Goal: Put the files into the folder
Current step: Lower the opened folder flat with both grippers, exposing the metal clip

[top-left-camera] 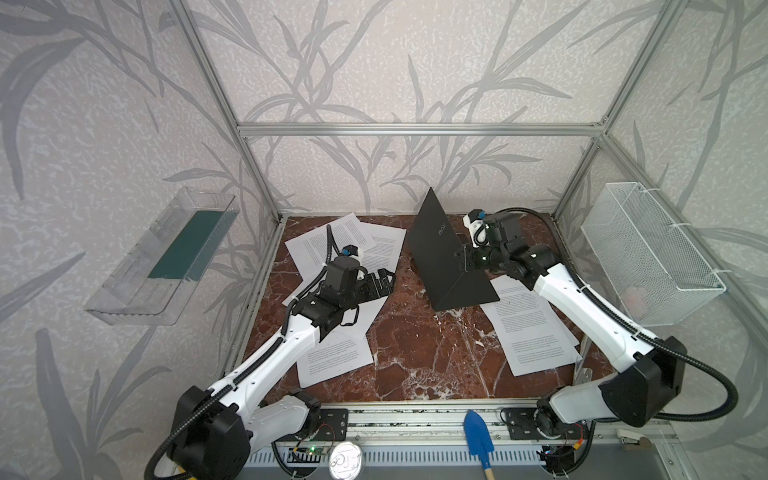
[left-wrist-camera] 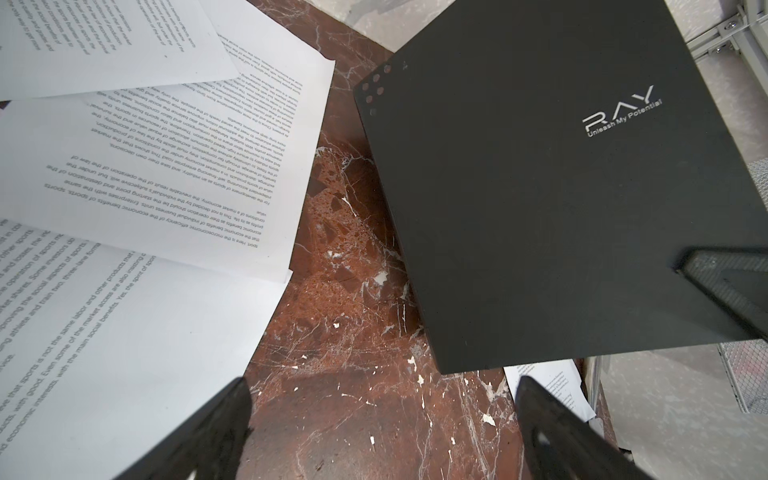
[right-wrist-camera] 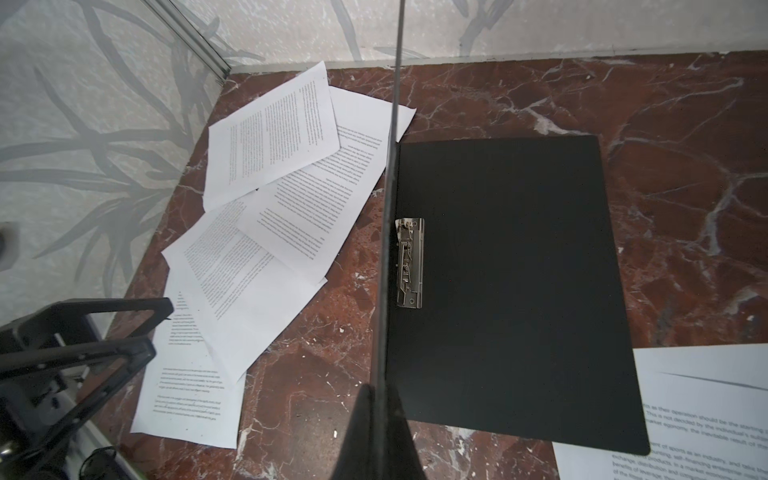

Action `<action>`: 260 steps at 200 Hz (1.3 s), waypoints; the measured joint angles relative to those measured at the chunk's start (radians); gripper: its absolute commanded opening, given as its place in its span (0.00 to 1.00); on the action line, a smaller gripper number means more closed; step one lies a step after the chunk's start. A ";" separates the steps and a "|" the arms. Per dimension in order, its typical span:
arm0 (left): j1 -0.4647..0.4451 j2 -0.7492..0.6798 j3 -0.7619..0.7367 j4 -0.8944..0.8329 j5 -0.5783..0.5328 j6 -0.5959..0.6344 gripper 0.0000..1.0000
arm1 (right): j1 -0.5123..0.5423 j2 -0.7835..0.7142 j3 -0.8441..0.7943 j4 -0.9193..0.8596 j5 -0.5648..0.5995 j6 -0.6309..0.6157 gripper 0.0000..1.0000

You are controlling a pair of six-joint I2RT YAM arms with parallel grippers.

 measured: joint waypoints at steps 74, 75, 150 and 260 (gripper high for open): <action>0.033 -0.017 -0.025 -0.022 0.016 0.000 0.99 | 0.122 0.013 0.000 -0.052 0.218 -0.061 0.11; 0.034 -0.017 -0.025 -0.023 0.016 0.000 0.99 | 0.123 0.013 0.000 -0.052 0.220 -0.062 0.12; 0.066 -0.051 -0.066 -0.036 0.025 -0.010 0.99 | 0.191 0.040 0.000 -0.015 0.234 -0.071 0.55; 0.129 -0.312 -0.069 -0.146 -0.044 -0.061 0.99 | 0.394 0.301 0.070 0.189 -0.126 -0.027 0.99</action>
